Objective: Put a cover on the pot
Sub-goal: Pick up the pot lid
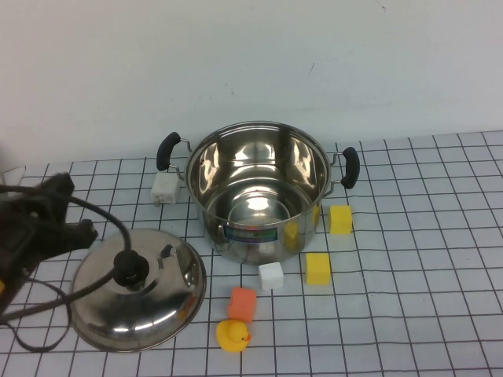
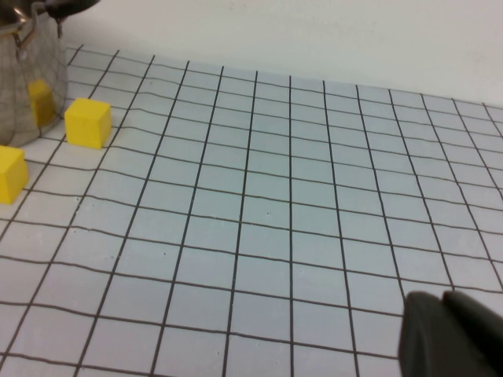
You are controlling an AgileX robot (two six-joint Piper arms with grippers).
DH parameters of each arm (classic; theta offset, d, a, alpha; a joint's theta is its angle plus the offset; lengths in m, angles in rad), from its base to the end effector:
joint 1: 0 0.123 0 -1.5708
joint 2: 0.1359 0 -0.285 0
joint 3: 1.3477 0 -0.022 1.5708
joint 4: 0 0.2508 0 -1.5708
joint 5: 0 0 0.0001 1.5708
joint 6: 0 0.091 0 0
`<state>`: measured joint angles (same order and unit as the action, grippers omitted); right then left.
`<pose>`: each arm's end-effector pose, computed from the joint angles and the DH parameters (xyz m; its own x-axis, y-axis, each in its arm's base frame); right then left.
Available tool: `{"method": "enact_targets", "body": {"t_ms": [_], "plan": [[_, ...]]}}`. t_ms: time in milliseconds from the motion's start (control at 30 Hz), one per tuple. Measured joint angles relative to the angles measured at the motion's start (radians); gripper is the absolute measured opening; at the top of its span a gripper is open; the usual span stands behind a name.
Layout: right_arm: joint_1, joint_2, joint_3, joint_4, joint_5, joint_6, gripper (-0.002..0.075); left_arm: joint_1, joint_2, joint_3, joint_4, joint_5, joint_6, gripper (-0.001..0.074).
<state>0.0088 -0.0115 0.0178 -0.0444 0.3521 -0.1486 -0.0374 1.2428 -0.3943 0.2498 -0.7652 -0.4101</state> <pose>0.0531 -0.0009 0.1761 -0.2639 -0.1914 -0.9454 -0.0448 0.9815 -0.1863 0.2312 -0.0242 0.2445 -0.0586 -0.2208 -0.9736 0.1999 0.9529 -0.2281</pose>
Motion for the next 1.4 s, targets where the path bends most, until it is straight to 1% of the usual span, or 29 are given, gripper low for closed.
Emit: {"method": "enact_targets", "body": {"t_ms": [233, 400, 467, 500, 567, 600, 733, 800, 833, 900, 1033, 1400], "plan": [[0.0, 0.0, 0.0, 0.0, 0.0, 0.0, 0.0009, 0.0, 0.208, -0.005, -0.034, -0.169, 0.012, -0.0001], [0.0, 0.0, 0.0, 0.0, 0.0, 0.0, 0.0009, 0.0, 0.331, -0.006, -0.062, -0.207, 0.063, -0.0001], [0.0, 0.0, 0.0, 0.0, 0.0, 0.0, 0.0009, 0.0, 0.381, -0.006, -0.086, -0.234, 0.077, 0.0013], [0.0, 0.0, 0.0, 0.0, 0.0, 0.0, 0.0009, 0.0, 0.406, -0.006, -0.101, -0.253, 0.084, 0.0035], [0.0, 0.0, 0.0, 0.0, 0.0, 0.0, 0.0009, 0.0, 0.452, -0.006, -0.124, -0.305, 0.093, 0.0107], [0.0, 0.0, 0.0, 0.0, 0.0, 0.0, 0.0009, 0.0, 0.478, -0.006, -0.132, -0.33, 0.095, 0.0165], [0.0, 0.0, 0.0, 0.0, 0.0, 0.0, 0.0009, 0.0, 0.589, -0.016, -0.117, -0.369, 0.109, 0.045], [0.0, 0.0, 0.0, 0.0, 0.0, 0.0, 0.0009, 0.0, 0.654, -0.024, -0.089, -0.371, 0.141, 0.0532], [0.0, 0.0, 0.0, 0.0, 0.0, 0.0, 0.0009, 0.0, 0.687, -0.029, -0.077, -0.371, 0.161, 0.0555], [0.0, 0.0, 0.0, 0.0, 0.0, 0.0, 0.0009, 0.0, 0.741, -0.041, -0.065, -0.371, 0.18, 0.0573], [0.0, 0.0, 0.0, 0.0, 0.0, 0.0, 0.0009, 0.0, 0.813, -0.067, -0.063, -0.371, 0.199, 0.0575], [0.0, 0.0, 0.0, 0.0, 0.0, 0.0, 0.0009, 0.0, 0.831, -0.158, -0.073, -0.377, 0.261, 0.0575]]}}
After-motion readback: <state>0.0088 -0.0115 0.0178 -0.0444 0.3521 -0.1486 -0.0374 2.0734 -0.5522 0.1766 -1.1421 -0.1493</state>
